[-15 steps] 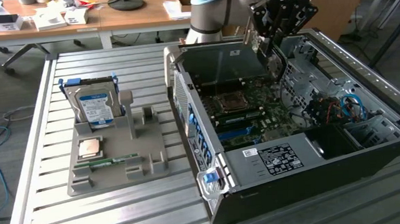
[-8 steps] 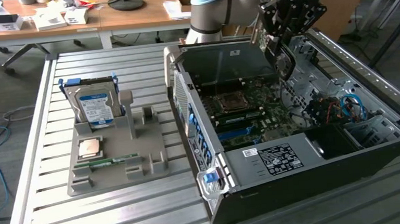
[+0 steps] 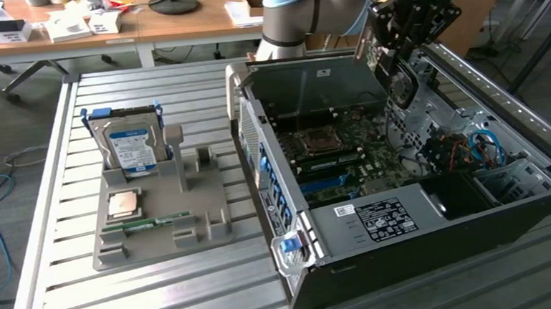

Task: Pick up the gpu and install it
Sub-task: 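Pick up the gpu and move the gpu toward the slot, then insert the gpu into the slot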

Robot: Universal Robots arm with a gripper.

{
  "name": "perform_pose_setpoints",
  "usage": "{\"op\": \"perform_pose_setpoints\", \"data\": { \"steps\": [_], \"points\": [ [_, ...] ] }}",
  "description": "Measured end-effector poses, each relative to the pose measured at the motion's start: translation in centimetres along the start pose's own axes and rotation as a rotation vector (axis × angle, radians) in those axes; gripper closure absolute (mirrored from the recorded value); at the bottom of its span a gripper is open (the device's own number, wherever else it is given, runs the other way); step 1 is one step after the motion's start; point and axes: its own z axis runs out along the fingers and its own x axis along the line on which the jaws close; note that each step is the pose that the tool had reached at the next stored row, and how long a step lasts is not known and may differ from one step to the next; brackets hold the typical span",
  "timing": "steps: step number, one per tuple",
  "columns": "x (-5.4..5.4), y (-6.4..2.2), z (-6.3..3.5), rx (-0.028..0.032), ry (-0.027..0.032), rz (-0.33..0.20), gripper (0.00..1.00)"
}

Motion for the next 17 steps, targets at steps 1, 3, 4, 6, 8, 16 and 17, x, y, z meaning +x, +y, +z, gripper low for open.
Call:
{"op": "perform_pose_setpoints", "data": {
  "steps": [1, 3, 4, 6, 8, 16, 17],
  "points": [
    [-0.09, 0.01, 0.01, -0.0002, 0.0000, -0.001, 0.74],
    [-0.10, 0.00, 0.01, -0.0001, 0.0000, -0.001, 0.74],
    [-0.10, 0.00, 0.00, -0.0001, 0.0000, -0.001, 0.74],
    [-0.12, 0.01, 0.00, -0.0001, 0.0001, -0.003, 0.74],
    [-0.27, 0.01, 0.01, -0.0003, 0.0007, -0.015, 0.74],
    [-0.50, 0.03, 0.01, -0.0006, 0.0016, -0.029, 0.74],
    [-0.50, 0.03, 0.01, -0.0005, 0.0016, -0.029, 0.74]
  ]
}}
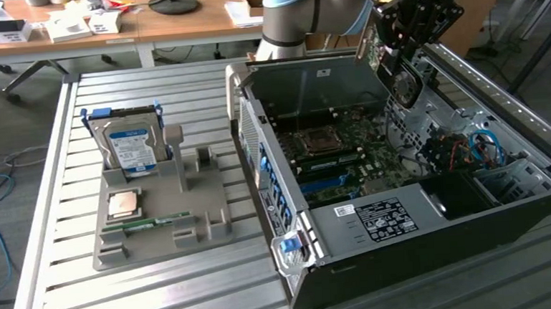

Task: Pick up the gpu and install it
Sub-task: 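Insert the gpu into the slot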

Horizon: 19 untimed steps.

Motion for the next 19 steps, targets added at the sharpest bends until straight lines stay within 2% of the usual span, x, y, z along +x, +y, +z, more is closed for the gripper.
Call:
{"op": "perform_pose_setpoints", "data": {
  "steps": [9, 19],
  "points": [
    [0.00, 0.00, 0.00, 0.0000, 0.0003, -0.006, 0.74],
    [0.00, 0.00, 0.05, -0.0012, 0.0095, -0.175, 0.74]
  ]
}}
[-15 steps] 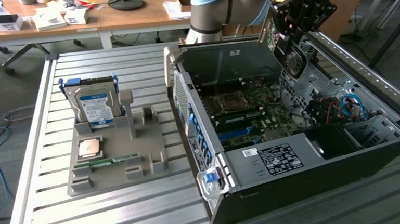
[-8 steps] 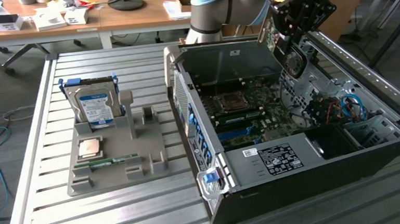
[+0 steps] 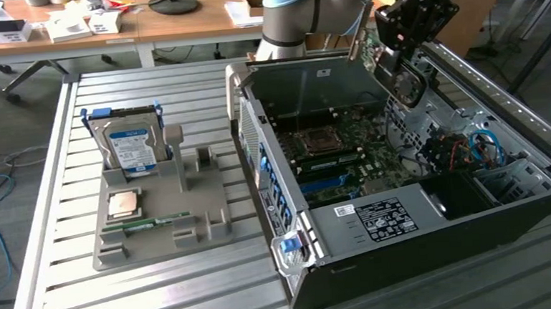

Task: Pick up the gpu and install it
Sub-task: 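Insert the gpu into the slot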

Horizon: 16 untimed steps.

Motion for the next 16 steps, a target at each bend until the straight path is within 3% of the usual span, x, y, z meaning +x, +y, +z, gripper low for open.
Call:
{"op": "perform_pose_setpoints", "data": {
  "steps": [16],
  "points": [
    [0.00, -0.01, 0.10, -0.0018, 0.0159, -0.291, 0.74]
  ]
}}
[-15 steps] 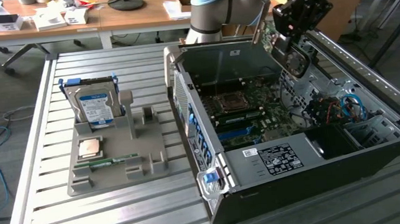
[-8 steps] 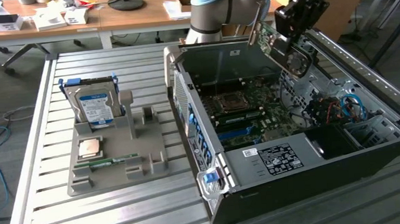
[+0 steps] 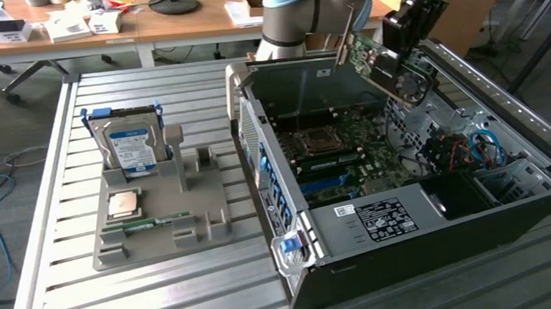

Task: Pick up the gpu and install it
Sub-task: 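Insert the gpu into the slot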

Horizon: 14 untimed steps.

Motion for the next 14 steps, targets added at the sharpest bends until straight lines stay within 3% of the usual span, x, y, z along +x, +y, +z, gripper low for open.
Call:
{"op": "perform_pose_setpoints", "data": {
  "steps": [14],
  "points": [
    [0.01, 0.00, 0.09, 0.0000, 0.0147, -0.254, 0.74]
  ]
}}
